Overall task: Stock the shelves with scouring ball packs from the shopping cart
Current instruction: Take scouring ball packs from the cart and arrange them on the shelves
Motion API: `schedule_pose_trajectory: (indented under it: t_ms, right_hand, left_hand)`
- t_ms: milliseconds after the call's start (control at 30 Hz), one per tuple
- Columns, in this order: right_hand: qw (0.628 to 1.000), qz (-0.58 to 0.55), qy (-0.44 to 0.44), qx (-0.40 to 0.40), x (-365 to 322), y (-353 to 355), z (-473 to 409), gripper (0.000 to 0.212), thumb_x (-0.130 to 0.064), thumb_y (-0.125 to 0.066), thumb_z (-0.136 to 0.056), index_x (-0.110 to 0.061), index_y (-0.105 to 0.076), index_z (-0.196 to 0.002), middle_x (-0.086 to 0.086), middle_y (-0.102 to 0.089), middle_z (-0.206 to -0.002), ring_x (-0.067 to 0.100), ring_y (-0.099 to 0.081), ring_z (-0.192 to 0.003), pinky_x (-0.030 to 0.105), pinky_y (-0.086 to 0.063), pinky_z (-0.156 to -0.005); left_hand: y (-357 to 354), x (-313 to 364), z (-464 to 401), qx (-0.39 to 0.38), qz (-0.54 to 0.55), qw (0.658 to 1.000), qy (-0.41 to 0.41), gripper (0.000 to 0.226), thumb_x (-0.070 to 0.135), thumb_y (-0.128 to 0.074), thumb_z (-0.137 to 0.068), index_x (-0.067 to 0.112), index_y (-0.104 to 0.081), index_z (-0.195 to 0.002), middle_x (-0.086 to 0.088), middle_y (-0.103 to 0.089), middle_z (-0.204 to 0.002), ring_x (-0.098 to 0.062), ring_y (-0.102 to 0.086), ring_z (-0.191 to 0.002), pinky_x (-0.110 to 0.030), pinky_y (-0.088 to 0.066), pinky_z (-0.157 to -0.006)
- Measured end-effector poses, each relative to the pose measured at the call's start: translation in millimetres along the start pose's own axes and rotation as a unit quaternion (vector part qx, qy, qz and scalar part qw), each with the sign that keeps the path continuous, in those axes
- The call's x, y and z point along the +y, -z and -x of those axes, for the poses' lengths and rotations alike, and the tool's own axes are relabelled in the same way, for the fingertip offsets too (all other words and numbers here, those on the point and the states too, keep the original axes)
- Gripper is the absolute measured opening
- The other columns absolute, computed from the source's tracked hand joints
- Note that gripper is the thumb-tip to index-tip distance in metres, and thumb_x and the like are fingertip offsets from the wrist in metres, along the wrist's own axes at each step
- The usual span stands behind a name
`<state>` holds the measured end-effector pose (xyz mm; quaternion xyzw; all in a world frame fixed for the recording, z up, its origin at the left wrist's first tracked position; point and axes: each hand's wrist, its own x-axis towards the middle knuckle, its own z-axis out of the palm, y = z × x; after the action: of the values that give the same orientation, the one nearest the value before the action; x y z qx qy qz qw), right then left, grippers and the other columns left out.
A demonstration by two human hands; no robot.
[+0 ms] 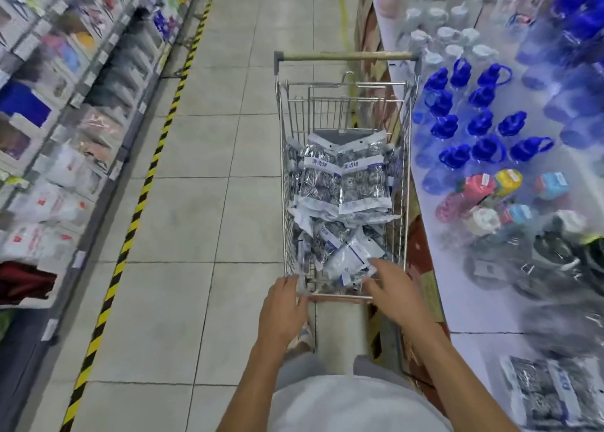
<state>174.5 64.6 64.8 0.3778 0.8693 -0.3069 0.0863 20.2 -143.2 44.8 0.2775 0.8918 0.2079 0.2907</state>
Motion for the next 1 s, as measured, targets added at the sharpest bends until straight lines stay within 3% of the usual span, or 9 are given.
schedule_pose_trajectory:
  t_ms: [167, 300, 367, 467, 633, 733, 800, 867, 1000]
  right_hand:
    - [0.997, -0.025, -0.068, -0.011, -22.4, 14.2, -71.2, 0.053, -0.047, -0.052, -0.105, -0.025, -0.047, -0.152, 0.003, -0.059, -0.145, 0.016, -0.064, -0.11, 0.035, -0.05, -0.094]
    - [0.99, -0.081, -0.113, 0.002, -19.9, 28.2, -129.4, 0.05, -0.039, -0.055, -0.105, -0.02, -0.049, -0.15, 0.007, -0.057, -0.148, 0.026, -0.061, -0.125, 0.041, -0.049, -0.104]
    - [0.986, -0.101, -0.13, 0.013, -16.2, 37.7, -165.2, 0.05, -0.038, -0.057, -0.105, -0.017, -0.049, -0.149, 0.009, -0.06, -0.144, 0.025, -0.063, -0.12, 0.04, -0.049, -0.102]
    - [0.98, -0.129, -0.148, 0.025, -2.0, 48.1, -220.2, 0.052, -0.037, -0.058, -0.104, -0.013, -0.048, -0.149, 0.012, -0.061, -0.143, 0.026, -0.063, -0.115, 0.036, -0.046, -0.094]
    - [0.974, -0.13, -0.179, 0.037, 32.7, 59.1, -316.7, 0.055, -0.034, -0.061, -0.103, -0.006, -0.046, -0.148, 0.021, -0.056, -0.145, 0.037, -0.057, -0.128, 0.044, -0.046, -0.103]
    - [0.968, -0.138, -0.206, 0.039, 50.3, 56.4, -361.9, 0.054, -0.033, -0.062, -0.1, -0.007, -0.045, -0.144, 0.023, -0.059, -0.134, 0.037, -0.061, -0.115, 0.042, -0.048, -0.093]
    - [0.96, -0.158, -0.228, 0.035, 56.4, 52.1, -381.8, 0.062, -0.032, -0.064, -0.1, -0.011, -0.037, -0.152, 0.019, -0.054, -0.146, 0.036, -0.058, -0.125, 0.046, -0.047, -0.105]
    - [0.949, -0.199, -0.244, 0.029, 60.0, 45.8, -396.4, 0.068, -0.029, -0.066, -0.1, -0.014, -0.032, -0.157, 0.015, -0.047, -0.156, 0.035, -0.054, -0.134, 0.05, -0.043, -0.114]
    - [0.925, -0.234, -0.298, 0.032, 66.7, 32.3, -417.5, 0.074, -0.029, -0.072, -0.097, -0.011, -0.032, -0.157, 0.014, -0.049, -0.155, 0.037, -0.051, -0.138, 0.048, -0.043, -0.114]
  left_hand:
    - [34.2, 5.6, -92.1, -0.038, 0.002, 0.999, -0.008, 0.045, 0.037, -0.047, -0.107, 0.016, -0.049, -0.147, -0.007, -0.054, -0.142, -0.025, -0.051, -0.13, -0.036, -0.044, -0.103]
    - [44.5, 22.7, -170.9, -0.061, 0.008, 0.998, -0.02, 0.043, 0.035, -0.05, -0.106, 0.014, -0.051, -0.144, -0.009, -0.057, -0.134, -0.028, -0.056, -0.124, -0.041, -0.049, -0.099]
    - [45.8, 33.9, -214.7, -0.072, 0.015, 0.997, -0.023, 0.046, 0.033, -0.052, -0.105, 0.01, -0.05, -0.145, -0.013, -0.056, -0.136, -0.031, -0.058, -0.122, -0.042, -0.048, -0.099]
    - [40.8, 48.3, -279.5, -0.087, 0.038, 0.995, -0.009, 0.052, 0.033, -0.054, -0.105, 0.009, -0.046, -0.151, -0.017, -0.053, -0.146, -0.036, -0.054, -0.133, -0.046, -0.047, -0.108]
    - [20.6, 64.5, -374.9, -0.108, 0.055, 0.991, 0.054, 0.065, 0.029, -0.059, -0.103, 0.007, -0.033, -0.158, -0.023, -0.041, -0.157, -0.039, -0.045, -0.142, -0.051, -0.039, -0.119]
    - [4.6, 62.6, -417.9, -0.113, 0.082, 0.986, 0.092, 0.067, 0.02, -0.066, -0.097, 0.004, -0.035, -0.154, -0.024, -0.051, -0.145, -0.042, -0.057, -0.129, -0.056, -0.047, -0.111]
    - [-2.1, 59.3, -439.2, -0.109, 0.107, 0.981, 0.118, 0.071, 0.018, -0.072, -0.095, 0.006, -0.036, -0.154, -0.021, -0.053, -0.145, -0.036, -0.061, -0.123, -0.051, -0.046, -0.113]
    - [-6.0, 54.6, -454.7, -0.119, 0.144, 0.971, 0.15, 0.077, 0.017, -0.077, -0.092, 0.007, -0.034, -0.155, -0.014, -0.059, -0.136, -0.02, -0.064, -0.099, -0.039, -0.048, -0.104]
    - [-13.2, 42.8, -472.2, -0.112, 0.163, 0.961, 0.194, 0.044, 0.012, -0.078, -0.09, 0.01, -0.052, -0.126, -0.01, -0.066, -0.118, -0.019, -0.066, -0.094, -0.037, -0.059, -0.086]
